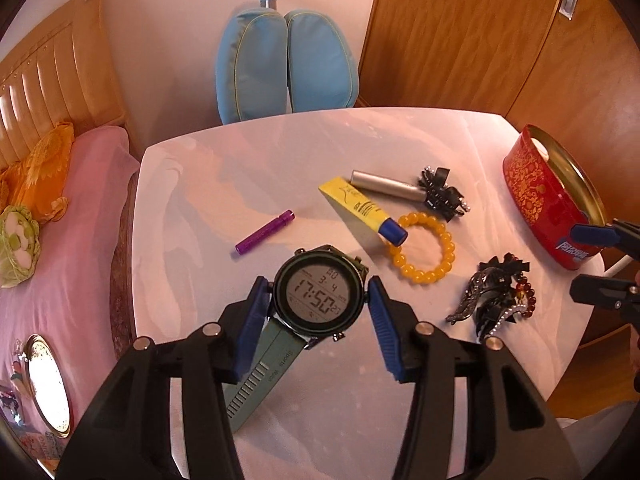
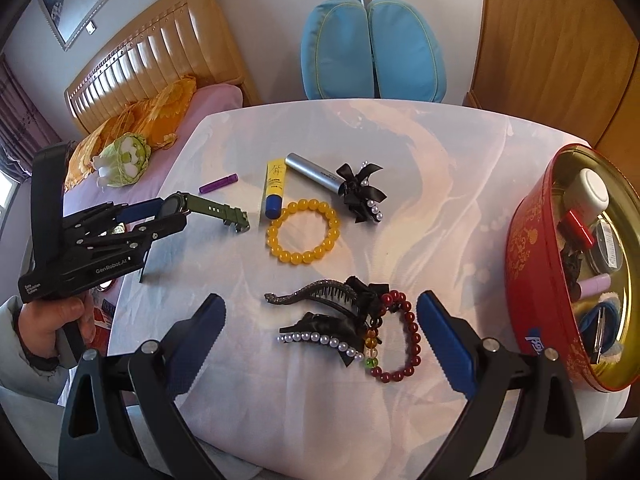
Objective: Organize jewelry
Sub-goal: 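Carry the green-strap watch into the red tin and open the left tool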
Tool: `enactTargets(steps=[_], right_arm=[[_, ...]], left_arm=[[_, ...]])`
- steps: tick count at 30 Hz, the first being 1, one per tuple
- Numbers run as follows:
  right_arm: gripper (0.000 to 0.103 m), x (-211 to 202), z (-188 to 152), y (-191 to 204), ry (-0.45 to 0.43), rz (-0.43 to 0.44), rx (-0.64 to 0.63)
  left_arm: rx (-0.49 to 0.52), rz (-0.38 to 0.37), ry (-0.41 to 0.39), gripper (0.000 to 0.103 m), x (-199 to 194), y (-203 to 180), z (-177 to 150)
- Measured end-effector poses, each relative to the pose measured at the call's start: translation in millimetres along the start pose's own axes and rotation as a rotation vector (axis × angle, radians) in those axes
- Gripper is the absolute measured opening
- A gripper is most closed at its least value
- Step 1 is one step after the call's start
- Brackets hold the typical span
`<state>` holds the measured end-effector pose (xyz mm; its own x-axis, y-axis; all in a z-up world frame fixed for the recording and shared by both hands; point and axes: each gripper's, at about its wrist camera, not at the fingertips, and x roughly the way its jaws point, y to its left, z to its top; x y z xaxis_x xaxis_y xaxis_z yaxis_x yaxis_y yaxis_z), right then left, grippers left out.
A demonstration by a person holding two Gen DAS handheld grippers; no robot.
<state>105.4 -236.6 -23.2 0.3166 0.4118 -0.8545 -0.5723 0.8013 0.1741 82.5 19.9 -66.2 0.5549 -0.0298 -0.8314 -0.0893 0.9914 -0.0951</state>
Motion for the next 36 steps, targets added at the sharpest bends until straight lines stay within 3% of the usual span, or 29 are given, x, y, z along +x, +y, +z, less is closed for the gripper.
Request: enactTargets(steps=[11, 17, 24, 30, 36], right_arm=[[0.097, -1.8, -2.4, 31.6, -0.011, -0.029, -0.015], [0.097, -24.4, -8.2, 14.5, -0.059, -0.042, -0.035], [0.097, -67.7, -25.9, -69.2, -0.146, -0.043, -0.018], [0.097, -124.3, -62.6, -179.6, -0.202, -0.114, 0.054], [0.097, -147.1, -90.6, -262.0, -0.199, -0.153, 0.212]], left_arm=[[0.073, -0.079, -0.081, 0.051, -47.8, -2.3, 7.5], [0.152, -0.081, -0.123, 0.051, -62.7, -38.0, 28.5], [0.228, -0.111, -0.224, 0.051, -73.4, -149.6, 73.5], [0.257, -0.215, -0.263, 0.051, -60.8, -261.0, 104.7], [0.351, -0.295, -0.150, 0.051, -11.3, -351.3, 115.5]])
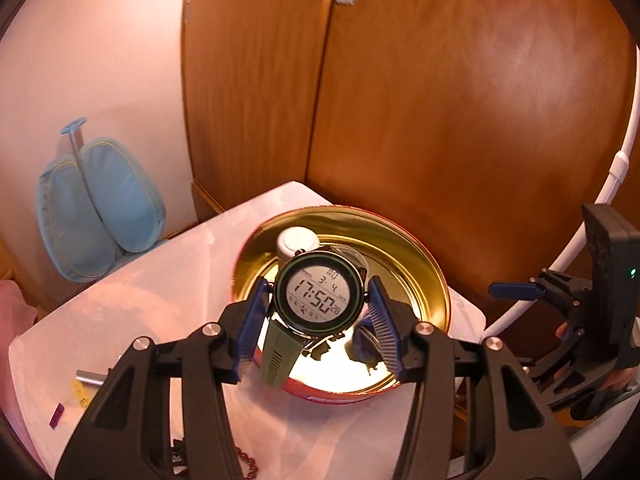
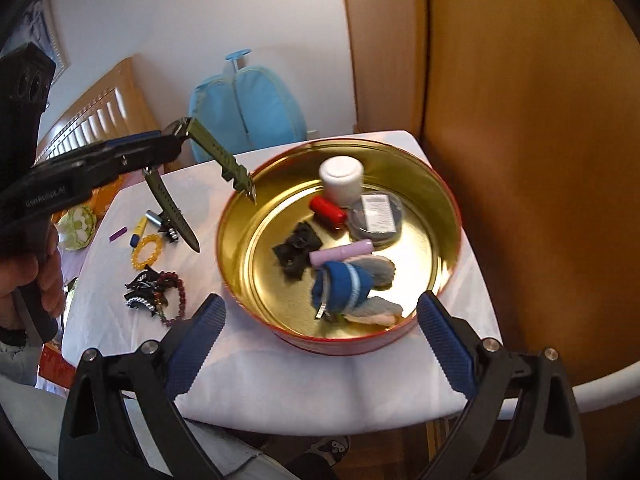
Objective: Organize jewelry
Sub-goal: 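Carry the green-strap watch into the red tin and open the left tool, then grasp the yellow tube with the right tool while the left tool grasps the purple lipstick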
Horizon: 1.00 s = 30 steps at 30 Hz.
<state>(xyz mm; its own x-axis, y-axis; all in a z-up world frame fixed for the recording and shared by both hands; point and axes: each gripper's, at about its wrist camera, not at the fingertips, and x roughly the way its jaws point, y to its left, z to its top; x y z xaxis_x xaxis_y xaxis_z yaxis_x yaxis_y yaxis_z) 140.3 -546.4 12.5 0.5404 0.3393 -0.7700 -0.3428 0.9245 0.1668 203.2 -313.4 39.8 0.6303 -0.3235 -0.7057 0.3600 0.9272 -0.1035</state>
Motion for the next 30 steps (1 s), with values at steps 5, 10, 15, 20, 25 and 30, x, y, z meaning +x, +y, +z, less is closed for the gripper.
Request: enactTargets(steps=[5, 10, 15, 20, 25, 30], right_arm=[[0.097, 4.1, -6.8, -32.1, 0.015, -0.011, 0.115], [0.097, 10.6, -7.0, -39.8, 0.040, -0.032, 0.108], [0.097, 19.5, -5.8, -43.8, 0.049, 0.032, 0.135], [0.097, 31.1, 8.9, -13.4, 0.054, 0.131, 0.040], [0.097, 43.5, 30.0, 55.7, 0.036, 0.267, -0.116], [0.097, 72.5, 43.2, 142.5, 0.062, 0.329, -0.252]], left_arm=[[0.068, -0.041, 0.159, 0.051, 80.1, -20.4, 4.4], [0.065, -0.040, 0.259, 0.051, 124.9, -21.8, -7.2], [0.002, -0.064, 0.216, 0.065, 111.3, -7.5, -7.2], [-0.143, 0.056, 0.090, 0.078, 57.5, 36.1, -17.6], [-0.253, 0.292, 0.065, 0.078, -0.1, 101.7, -57.3], [-0.365, 0.487, 0.060, 0.078, -53.8, 178.8, -113.0]])
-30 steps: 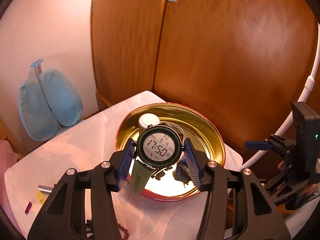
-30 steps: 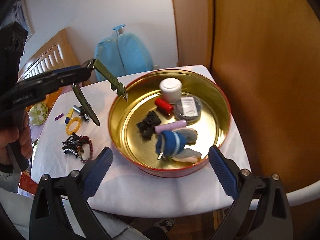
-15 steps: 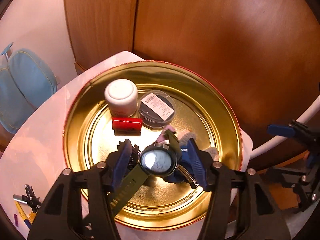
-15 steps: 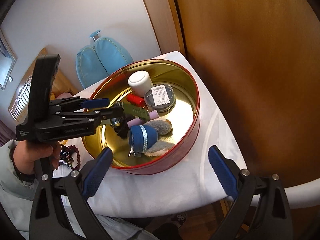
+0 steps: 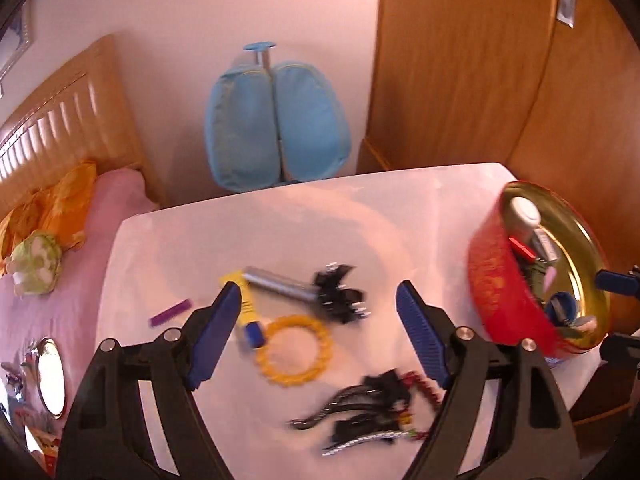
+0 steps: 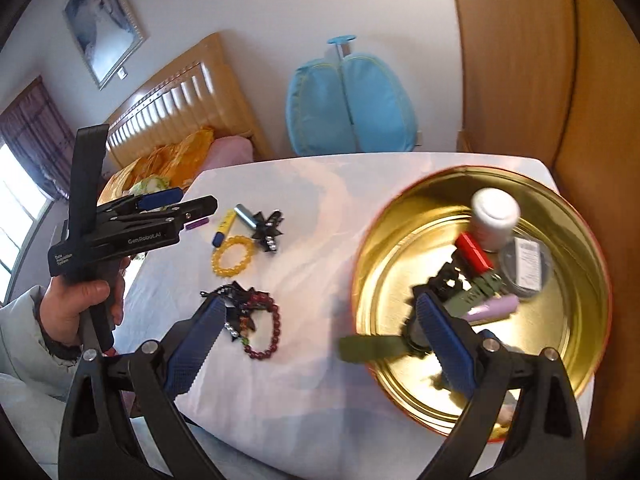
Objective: Organize jewelry
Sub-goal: 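Grasp the yellow tube with the right tool while the left tool grasps the purple lipstick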
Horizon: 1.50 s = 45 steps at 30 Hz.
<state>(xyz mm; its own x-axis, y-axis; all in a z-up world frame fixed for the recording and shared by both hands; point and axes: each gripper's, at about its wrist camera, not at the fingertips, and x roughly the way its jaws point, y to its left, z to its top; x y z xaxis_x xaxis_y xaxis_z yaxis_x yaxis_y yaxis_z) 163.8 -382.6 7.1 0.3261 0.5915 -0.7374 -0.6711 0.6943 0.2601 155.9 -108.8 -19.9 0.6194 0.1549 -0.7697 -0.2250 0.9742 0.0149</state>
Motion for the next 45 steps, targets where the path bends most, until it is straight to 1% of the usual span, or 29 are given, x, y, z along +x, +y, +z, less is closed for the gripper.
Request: enactTargets(steps=[1, 3, 5, 7, 9, 12, 15, 18, 21, 22, 23, 24, 25, 26, 27, 28, 29, 30, 32, 33, 34, 35, 36, 37, 39, 41, 45], right_arm=[[0.097, 12.5, 5.7, 11.3, 0.020, -0.003, -0.012], [0.097, 42.0, 17.6, 31.2, 0.068, 0.009, -0.018], [0.097, 74.9, 28.8, 50.9, 0.112, 0.029, -0.025], [0.097, 108.5, 40.4, 71.4, 0.153, 0.031, -0.032], [0.097, 135.3, 50.0, 92.0, 0.167, 0.042, -0.038], [0.097, 175.7, 59.7, 121.4, 0.190, 0.038, -0.059], [0.097, 213.8, 65.7, 145.2, 0.222, 0.008, -0.071], [0.097, 240.4, 70.0, 154.3, 0.243, -0.043, -0.065], [0.097, 256.2, 70.7, 151.5, 0.260, -0.076, -0.050], [0.091, 260.9, 70.1, 151.2, 0.270, -0.080, -0.050], [0.074, 265.4, 69.1, 151.2, 0.283, -0.090, -0.054], [0.066, 270.6, 67.6, 150.9, 0.305, -0.101, -0.059], [0.061, 270.6, 64.8, 151.0, 0.305, -0.111, -0.069], [0.048, 269.2, 64.6, 152.8, 0.296, -0.102, -0.081], [0.038, 269.1, 63.9, 154.2, 0.306, -0.101, -0.093], [0.022, 266.1, 61.4, 154.1, 0.303, -0.112, -0.108], [0.021, 263.5, 61.4, 153.8, 0.300, -0.108, -0.112], [0.021, 257.8, 61.8, 152.1, 0.288, -0.102, -0.106], [0.020, 245.0, 61.6, 148.5, 0.256, -0.101, -0.096], [0.020, 240.0, 61.3, 146.8, 0.244, -0.101, -0.094], [0.020, 233.9, 61.6, 144.6, 0.234, -0.097, -0.089], [0.020, 230.1, 62.0, 143.1, 0.226, -0.091, -0.085], [0.020, 224.2, 61.8, 140.8, 0.217, -0.090, -0.082], [0.020, 220.6, 62.3, 139.5, 0.209, -0.088, -0.081], [0.020, 210.1, 61.5, 135.7, 0.190, -0.083, -0.077], [0.020, 198.8, 59.9, 132.7, 0.169, -0.075, -0.077], [0.020, 170.7, 54.9, 120.5, 0.114, -0.058, -0.075]], left_arm=[[-0.011, -0.004, 0.019, 0.078, 5.5, 19.0, -3.7], [-0.028, 0.026, 0.067, 0.078, 17.1, 55.9, -10.9], [-0.027, 0.038, 0.072, 0.078, 26.9, 88.4, -18.1], [-0.025, 0.020, 0.090, 0.078, 39.3, 113.5, -21.6], [-0.012, -0.024, 0.120, 0.078, 55.5, 135.8, -26.0], [0.057, -0.079, 0.143, 0.078, 74.7, 155.4, -31.1], [0.146, -0.121, 0.161, 0.078, 90.8, 164.7, -33.7], [0.218, -0.173, 0.151, 0.078, 99.5, 170.5, -31.9], [0.268, -0.216, 0.149, 0.078, 108.4, 174.8, -30.0], [0.281, -0.228, 0.147, 0.078, 111.6, 176.5, -29.4], [0.296, -0.241, 0.147, 0.078, 113.5, 176.7, -29.0], [0.309, -0.251, 0.150, 0.078, 116.4, 175.0, -28.2], [0.324, -0.258, 0.150, 0.078, 117.9, 174.2, -28.3], [0.334, -0.258, 0.147, 0.078, 118.9, 174.7, -29.1], [0.344, -0.264, 0.143, 0.078, 118.6, 175.9, -31.2], [0.348, -0.271, 0.141, 0.078, 119.5, 175.4, -31.6], [0.350, -0.277, 0.140, 0.078, 119.6, 174.2, -31.7], [0.353, -0.288, 0.139, 0.074, 119.8, 172.9, -32.5], [0.369, -0.275, 0.127, 0.048, 118.8, 169.1, -32.3], [0.371, -0.271, 0.125, 0.042, 117.4, 168.3, -31.8], [0.366, -0.273, 0.127, 0.027, 117.0, 167.7, -30.0], [0.360, -0.273, 0.131, 0.017, 116.9, 167.5, -29.3], [0.352, -0.274, 0.139, 0.012, 117.1, 167.3, -28.1], [0.350, -0.281, 0.148, 0.010, 116.6, 166.3, -27.7], [0.365, -0.271, 0.158, 0.010, 113.3, 160.8, -29.1], [0.354, -0.274, 0.159, 0.010, 106.6, 154.6, -29.0], [0.325, -0.278, 0.115, 0.010, 80.2, 130.6, -20.4]])
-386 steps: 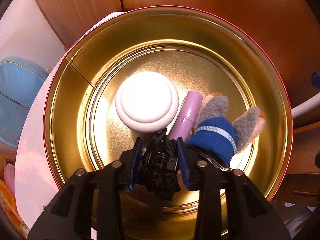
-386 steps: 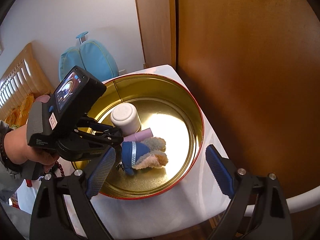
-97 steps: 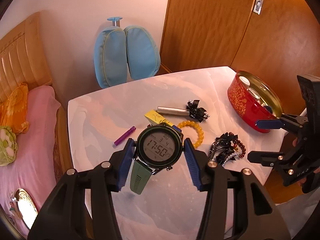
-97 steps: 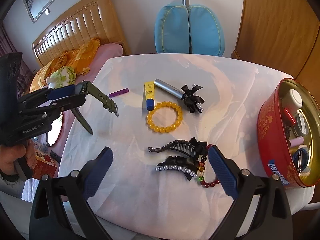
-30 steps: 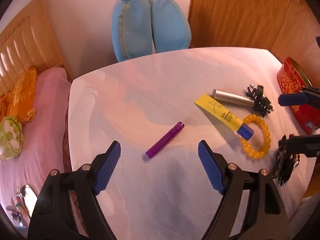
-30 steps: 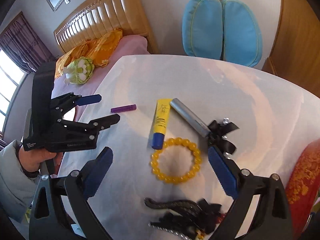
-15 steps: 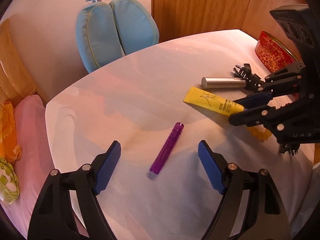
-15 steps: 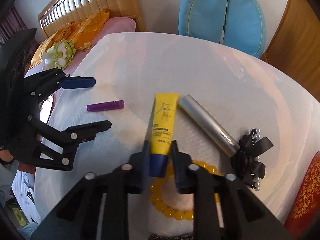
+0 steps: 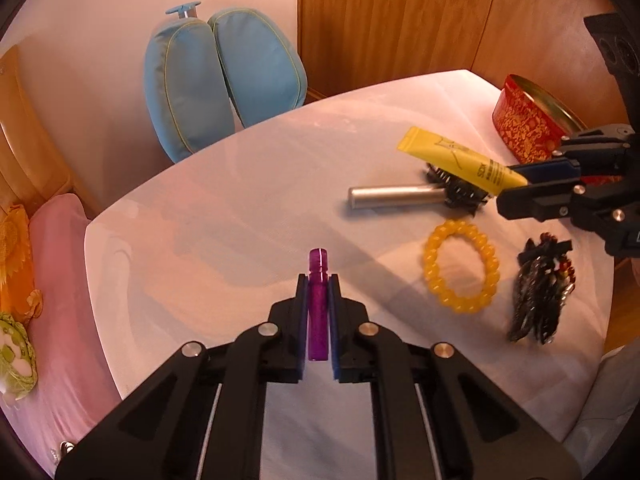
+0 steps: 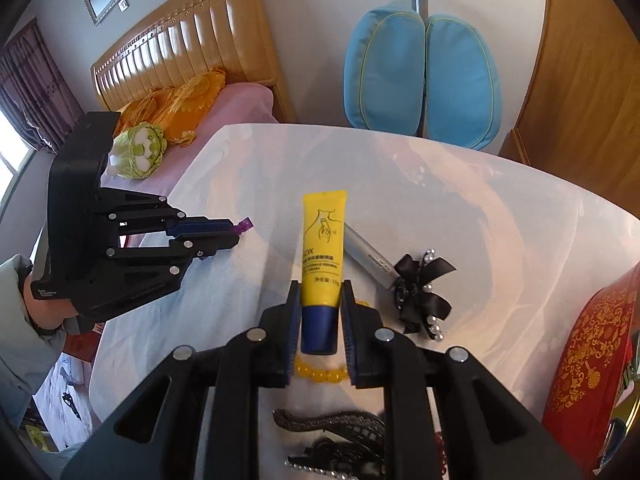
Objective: Organize jewelry
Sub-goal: 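Grasp the yellow tube with the right tool while the left tool grasps the purple lipstick, then drop the yellow tube and purple lipstick into the red tin, opening both tools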
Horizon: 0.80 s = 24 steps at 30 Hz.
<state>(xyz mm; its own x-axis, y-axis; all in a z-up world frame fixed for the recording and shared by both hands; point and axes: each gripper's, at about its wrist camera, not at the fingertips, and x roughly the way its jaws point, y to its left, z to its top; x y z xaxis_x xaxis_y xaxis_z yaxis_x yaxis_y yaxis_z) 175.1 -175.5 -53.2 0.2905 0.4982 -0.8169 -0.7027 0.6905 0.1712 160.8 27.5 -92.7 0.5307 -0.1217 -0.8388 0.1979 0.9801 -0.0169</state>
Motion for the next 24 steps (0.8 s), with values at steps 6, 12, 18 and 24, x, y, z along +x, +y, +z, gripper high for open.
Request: enactTargets(steps=[6, 12, 18, 24], right_arm=[[0.021, -68.3, -34.0, -49.0, -0.095, -0.014, 0.037], [0.021, -157.3, -90.3, -129.2, -0.185, -0.097, 0.125], [0.021, -201.7, -138.5, -197.8, -0.208, -0.163, 0.260], [0.021, -207.8, -157.6, -234.3, -0.191, -0.179, 0.364]], left_arm=[[0.007, -0.005, -0.075, 0.010, -25.2, -75.4, 42.9], [0.108, -0.057, -0.135, 0.010, -32.1, -185.5, 94.7], [0.188, -0.117, -0.181, 0.010, -29.8, -281.3, 128.8], [0.269, -0.177, -0.132, 0.010, -10.4, -331.8, 148.3]])
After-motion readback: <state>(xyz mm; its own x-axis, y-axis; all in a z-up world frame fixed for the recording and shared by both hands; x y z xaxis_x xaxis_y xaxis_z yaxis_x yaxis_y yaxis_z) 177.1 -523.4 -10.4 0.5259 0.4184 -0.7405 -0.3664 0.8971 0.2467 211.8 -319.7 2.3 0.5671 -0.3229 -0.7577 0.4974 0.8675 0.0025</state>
